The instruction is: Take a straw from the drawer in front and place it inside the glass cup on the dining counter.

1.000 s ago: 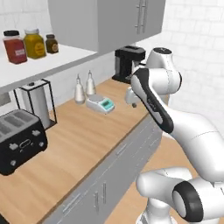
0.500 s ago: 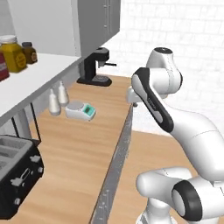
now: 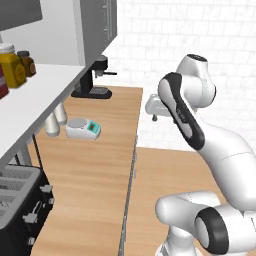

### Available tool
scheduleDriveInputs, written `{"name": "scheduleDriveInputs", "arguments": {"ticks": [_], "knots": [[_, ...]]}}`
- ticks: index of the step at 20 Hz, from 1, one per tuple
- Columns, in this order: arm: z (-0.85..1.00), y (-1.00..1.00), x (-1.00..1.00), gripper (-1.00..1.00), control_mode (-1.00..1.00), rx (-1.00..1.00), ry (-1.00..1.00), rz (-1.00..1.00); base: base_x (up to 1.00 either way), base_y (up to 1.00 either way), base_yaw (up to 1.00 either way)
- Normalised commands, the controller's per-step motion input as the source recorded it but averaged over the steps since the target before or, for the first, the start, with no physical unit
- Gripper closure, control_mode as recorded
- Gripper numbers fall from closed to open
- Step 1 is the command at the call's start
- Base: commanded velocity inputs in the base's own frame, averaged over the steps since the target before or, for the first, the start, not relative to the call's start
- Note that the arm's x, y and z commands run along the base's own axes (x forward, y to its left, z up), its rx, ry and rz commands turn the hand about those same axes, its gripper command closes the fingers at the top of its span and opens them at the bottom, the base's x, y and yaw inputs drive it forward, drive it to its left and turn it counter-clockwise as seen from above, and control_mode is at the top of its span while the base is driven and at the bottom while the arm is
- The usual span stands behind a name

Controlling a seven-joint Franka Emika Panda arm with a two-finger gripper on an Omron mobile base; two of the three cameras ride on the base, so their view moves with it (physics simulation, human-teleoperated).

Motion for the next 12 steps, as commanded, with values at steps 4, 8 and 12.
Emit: {"name": "scheduleDriveInputs", "arguments": {"ticks": [4, 8, 12], "knots": [[-0.03, -0.35, 0.05, -1.00, -1.00, 0.57, 0.15, -0.07, 0.00, 0.00, 0.00], [-0.37, -0.49, 0.37, -1.00, -1.00, 0.66, 0.23, 0.00, 0.00, 0.00, 0.00], [-0.61, -0.41, 0.49, -1.00, -1.00, 0.65, 0.21, 0.00, 0.00, 0.00, 0.00]]}}
